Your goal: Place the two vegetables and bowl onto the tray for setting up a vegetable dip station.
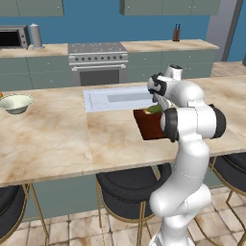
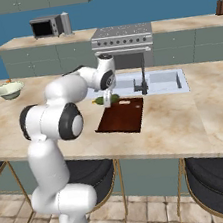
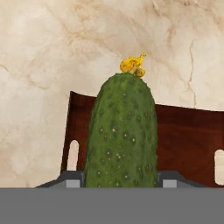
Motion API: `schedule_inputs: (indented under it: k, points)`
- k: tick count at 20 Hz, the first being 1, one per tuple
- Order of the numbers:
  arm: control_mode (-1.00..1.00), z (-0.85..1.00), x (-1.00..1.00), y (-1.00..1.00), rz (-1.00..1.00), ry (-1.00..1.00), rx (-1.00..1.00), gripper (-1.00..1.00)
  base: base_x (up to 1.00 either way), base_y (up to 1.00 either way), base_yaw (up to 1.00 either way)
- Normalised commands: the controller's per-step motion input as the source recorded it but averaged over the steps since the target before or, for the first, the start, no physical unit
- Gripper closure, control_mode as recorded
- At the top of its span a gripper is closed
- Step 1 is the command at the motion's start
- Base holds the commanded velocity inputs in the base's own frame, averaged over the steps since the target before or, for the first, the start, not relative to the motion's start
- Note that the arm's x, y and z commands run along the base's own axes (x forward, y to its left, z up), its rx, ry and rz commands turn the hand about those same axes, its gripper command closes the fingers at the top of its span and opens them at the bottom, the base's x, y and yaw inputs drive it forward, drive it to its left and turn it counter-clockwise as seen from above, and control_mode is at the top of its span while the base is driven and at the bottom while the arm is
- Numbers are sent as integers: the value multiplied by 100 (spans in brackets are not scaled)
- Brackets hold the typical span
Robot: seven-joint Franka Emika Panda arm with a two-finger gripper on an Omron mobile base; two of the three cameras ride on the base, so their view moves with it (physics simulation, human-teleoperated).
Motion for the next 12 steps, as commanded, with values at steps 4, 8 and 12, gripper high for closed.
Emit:
schedule_inputs:
  k: [4, 8, 12]
  points:
    - [-100, -22, 61, -23, 6, 0, 0, 100, 0, 0, 0]
    - [-100, -31, 52, -6, 6, 0, 0, 100, 0, 0, 0]
    - [-100, -27, 51, 0, 3, 0, 0, 100, 0, 0, 0]
